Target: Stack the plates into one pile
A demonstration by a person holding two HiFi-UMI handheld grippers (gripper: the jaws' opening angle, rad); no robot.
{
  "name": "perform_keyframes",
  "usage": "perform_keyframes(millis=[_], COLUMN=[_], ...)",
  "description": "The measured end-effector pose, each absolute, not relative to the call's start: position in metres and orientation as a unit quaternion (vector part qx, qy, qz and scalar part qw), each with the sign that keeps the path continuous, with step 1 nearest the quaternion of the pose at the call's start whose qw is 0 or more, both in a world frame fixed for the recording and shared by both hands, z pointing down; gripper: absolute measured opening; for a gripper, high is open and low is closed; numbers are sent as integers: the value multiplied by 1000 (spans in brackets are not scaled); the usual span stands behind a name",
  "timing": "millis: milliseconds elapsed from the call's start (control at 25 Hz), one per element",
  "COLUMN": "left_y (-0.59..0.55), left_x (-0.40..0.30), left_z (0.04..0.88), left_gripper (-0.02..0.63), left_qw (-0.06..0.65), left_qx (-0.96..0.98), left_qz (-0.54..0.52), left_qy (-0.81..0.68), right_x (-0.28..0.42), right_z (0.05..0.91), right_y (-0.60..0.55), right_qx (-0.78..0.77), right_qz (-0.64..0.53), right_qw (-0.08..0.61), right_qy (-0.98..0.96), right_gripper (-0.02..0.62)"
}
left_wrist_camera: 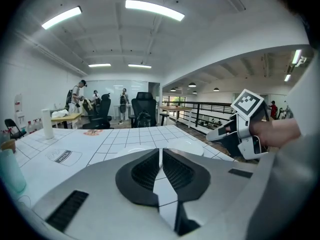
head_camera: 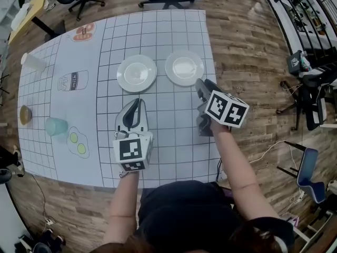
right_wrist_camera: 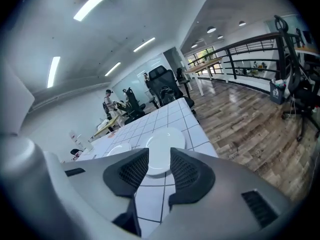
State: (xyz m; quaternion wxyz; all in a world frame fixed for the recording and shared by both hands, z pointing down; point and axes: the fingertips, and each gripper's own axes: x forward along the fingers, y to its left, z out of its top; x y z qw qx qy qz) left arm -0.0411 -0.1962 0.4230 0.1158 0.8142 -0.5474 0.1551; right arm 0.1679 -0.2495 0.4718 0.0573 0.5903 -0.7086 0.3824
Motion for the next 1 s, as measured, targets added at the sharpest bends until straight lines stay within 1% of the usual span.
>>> perform_keyframes(millis=[480,1000], left_y=[-222,-232], left_x=[-35,-38], left_z=[448,453], left_gripper=[41,41], left_qw=[139,151], left_qx=[820,819], left_qz=[156,142], left_qy=[-533,-536], right_x=[178,184], right_z=[518,534], right_y=[-273,-285], right_qx=[618,616], right_qz=[450,518], right_qw=[37,21], right_qy=[-643,-593], right_gripper=[132,147])
